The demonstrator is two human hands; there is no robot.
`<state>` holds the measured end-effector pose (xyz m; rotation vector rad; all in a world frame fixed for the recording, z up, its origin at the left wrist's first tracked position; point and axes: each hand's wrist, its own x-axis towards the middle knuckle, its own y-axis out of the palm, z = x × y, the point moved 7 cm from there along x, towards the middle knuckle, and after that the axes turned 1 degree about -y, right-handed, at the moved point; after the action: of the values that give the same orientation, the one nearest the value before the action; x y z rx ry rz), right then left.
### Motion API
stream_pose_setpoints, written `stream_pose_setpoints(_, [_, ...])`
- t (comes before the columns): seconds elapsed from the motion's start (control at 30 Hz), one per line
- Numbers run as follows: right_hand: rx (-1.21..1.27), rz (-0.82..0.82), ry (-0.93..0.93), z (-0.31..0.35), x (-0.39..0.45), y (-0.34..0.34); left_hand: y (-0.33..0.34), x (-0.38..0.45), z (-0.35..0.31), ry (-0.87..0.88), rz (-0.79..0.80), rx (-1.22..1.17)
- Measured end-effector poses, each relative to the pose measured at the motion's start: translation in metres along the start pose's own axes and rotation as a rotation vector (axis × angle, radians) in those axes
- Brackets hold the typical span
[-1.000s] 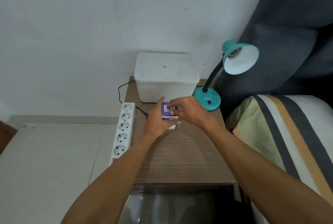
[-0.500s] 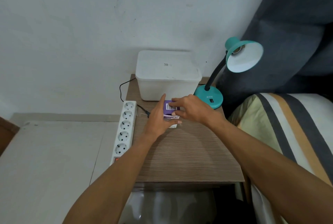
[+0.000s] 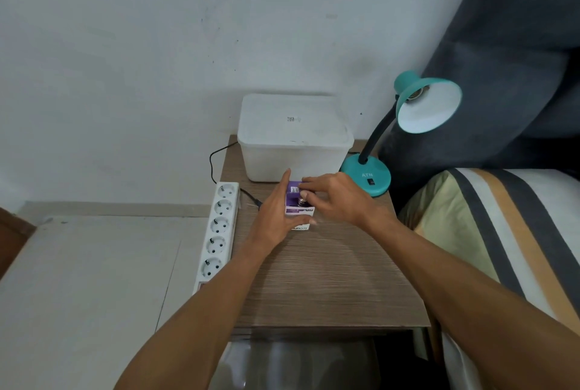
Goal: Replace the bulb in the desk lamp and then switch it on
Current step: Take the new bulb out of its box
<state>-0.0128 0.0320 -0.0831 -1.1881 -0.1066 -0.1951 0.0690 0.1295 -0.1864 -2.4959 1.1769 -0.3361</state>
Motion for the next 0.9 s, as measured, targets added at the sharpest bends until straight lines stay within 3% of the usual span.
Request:
stream_pose_setpoints(0.3, [0.264,-0.317,0.338,-0.020,0.001,-0.012,-0.003,-0.012,-0.008,0.071,0.011,0.020])
stream_pose_setpoints(0.53, [0.206,-0.492,0.503,-0.029,0.004,-0.018,-0.003,-0.015,-0.005,0.079,0.008,0.051])
stream_pose_setpoints(0.73, [0.130,-0.386,0.346,-0.023,0.002,-0.012,-0.004,-0.013,-0.002,0.041,0.014,0.069])
stream_pose_setpoints(0.9, [0.065,-0.047,0.206,-0.014,0.002,0.002,-0.004,-0.012,-0.001,0.033,0.003,0.140])
